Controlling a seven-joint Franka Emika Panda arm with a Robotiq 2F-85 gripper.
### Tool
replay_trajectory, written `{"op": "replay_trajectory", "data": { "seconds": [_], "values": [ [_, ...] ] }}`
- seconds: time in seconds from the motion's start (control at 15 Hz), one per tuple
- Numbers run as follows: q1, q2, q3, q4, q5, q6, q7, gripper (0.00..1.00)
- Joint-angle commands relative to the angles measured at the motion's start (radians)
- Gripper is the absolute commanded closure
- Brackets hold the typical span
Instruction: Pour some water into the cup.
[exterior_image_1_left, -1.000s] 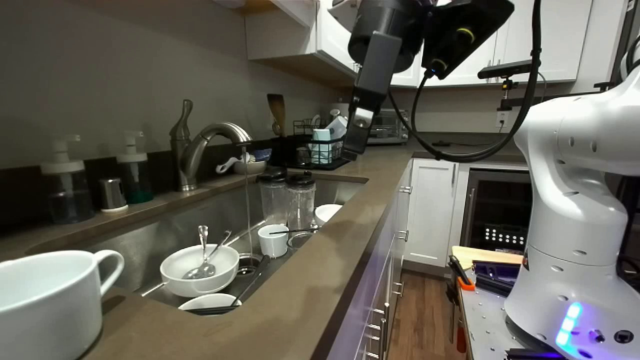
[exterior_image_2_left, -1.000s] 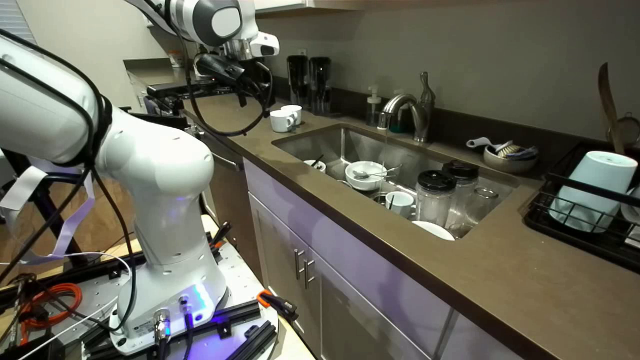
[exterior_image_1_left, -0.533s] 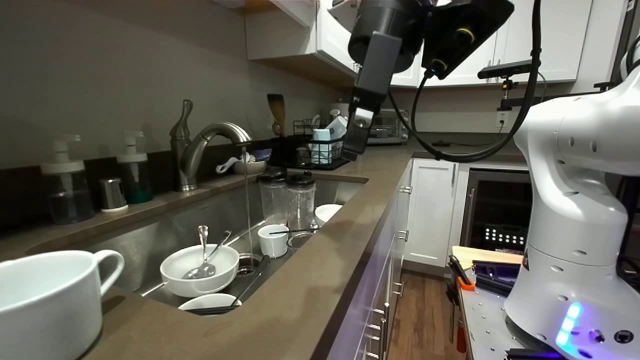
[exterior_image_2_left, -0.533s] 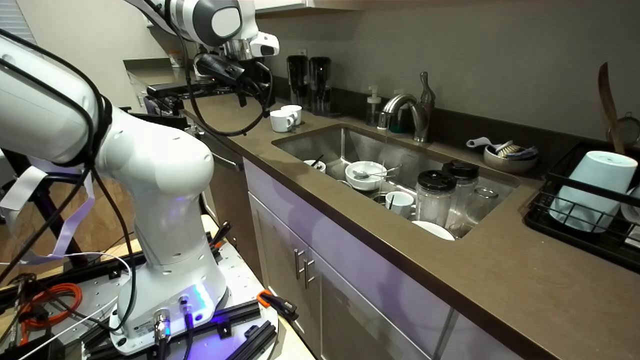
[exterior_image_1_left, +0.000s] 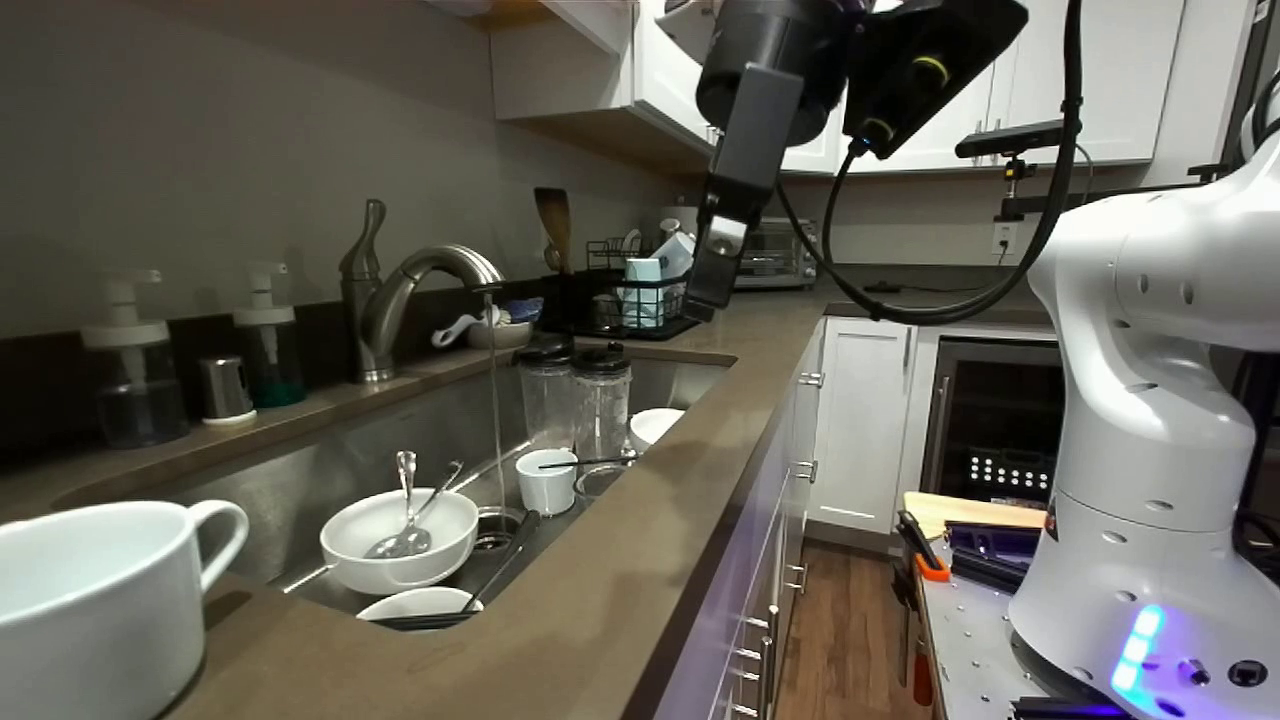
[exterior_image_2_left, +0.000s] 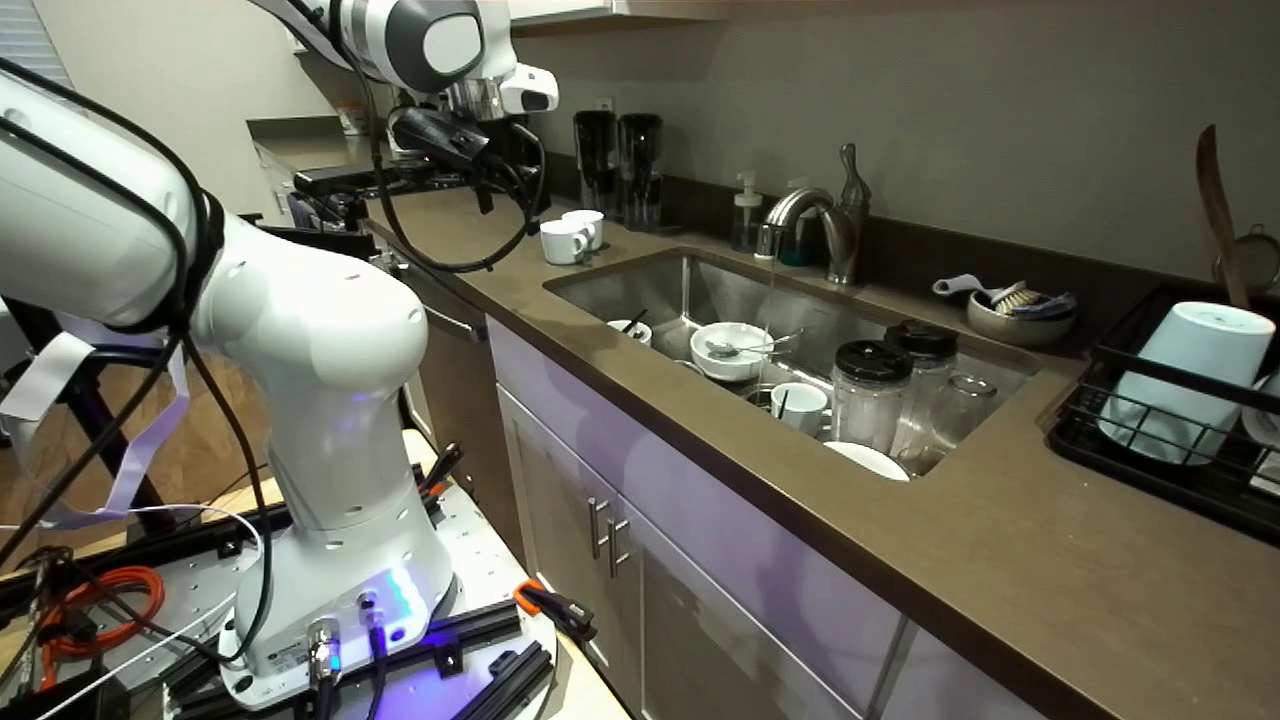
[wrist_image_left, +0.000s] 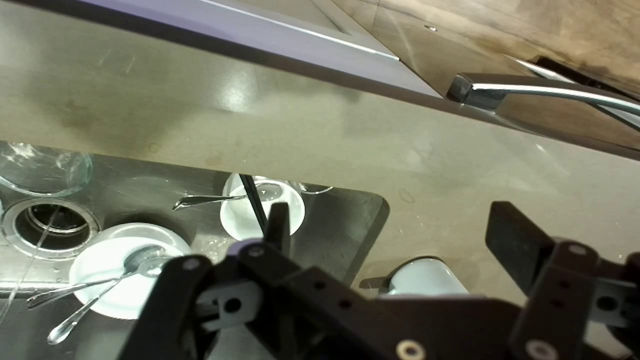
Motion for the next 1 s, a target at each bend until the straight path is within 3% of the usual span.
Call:
{"op": "replay_trajectory", "data": {
  "seconds": [0.0, 0.47, 0.93],
  "values": [
    [-0.010, 0.035, 0.014, 0.040, -0.055, -0.018, -0.019, 0.00],
    [0.033, 0.259, 0.031, 0.233, -0.180, -0.102, -0.182, 0.00],
    [0.028, 0.535, 0.016, 0.472, -0.259, -0.157, -0.460, 0.00]
  ]
}}
